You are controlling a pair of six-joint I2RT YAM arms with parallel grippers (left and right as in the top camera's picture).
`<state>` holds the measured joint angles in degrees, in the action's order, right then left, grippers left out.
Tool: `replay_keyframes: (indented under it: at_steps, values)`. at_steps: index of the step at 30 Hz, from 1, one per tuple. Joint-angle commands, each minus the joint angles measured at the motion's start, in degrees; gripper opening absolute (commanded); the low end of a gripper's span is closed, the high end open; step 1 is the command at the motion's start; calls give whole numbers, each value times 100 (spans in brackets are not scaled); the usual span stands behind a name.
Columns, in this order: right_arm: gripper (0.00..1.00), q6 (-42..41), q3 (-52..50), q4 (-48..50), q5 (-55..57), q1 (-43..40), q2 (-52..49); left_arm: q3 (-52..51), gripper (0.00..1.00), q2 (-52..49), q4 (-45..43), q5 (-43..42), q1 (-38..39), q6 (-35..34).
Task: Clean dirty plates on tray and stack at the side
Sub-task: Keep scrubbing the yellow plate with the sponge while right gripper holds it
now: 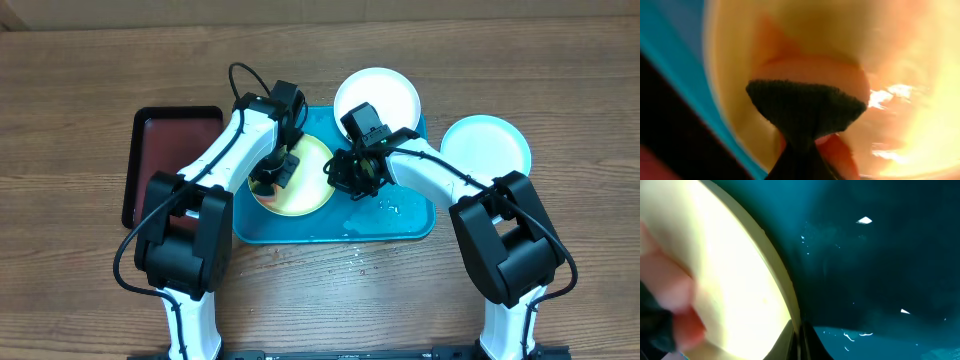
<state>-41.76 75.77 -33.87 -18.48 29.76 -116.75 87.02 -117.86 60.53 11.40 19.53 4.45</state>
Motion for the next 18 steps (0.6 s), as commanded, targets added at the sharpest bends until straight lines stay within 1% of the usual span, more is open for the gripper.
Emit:
replay_keyframes:
  at_steps: [1, 5, 6, 8, 12, 15, 18]
  values:
    - [4, 15, 22, -24, 186, 13, -168, -20, 4, 87, -262, 1010, 0, -647]
    - [4, 17, 22, -24, 186, 13, -168, -20, 4, 87, -883, 933, 0, -955]
    - [4, 17, 22, -24, 186, 13, -168, -20, 4, 87, -1198, 686, 0, -1008]
    - [4, 17, 22, -24, 186, 13, -168, -20, 4, 87, -1521, 219, 0, -1005]
    - [4, 17, 22, -26, 186, 13, -168, -20, 4, 87, -1969, -1019, 0, -986]
    - [4, 20, 22, -26, 186, 13, -168, -20, 4, 87, -2120, -2068, 0, -597]
    - [4, 20, 22, -26, 186, 13, -168, -20, 4, 87, -2061, -2874, 0, -90]
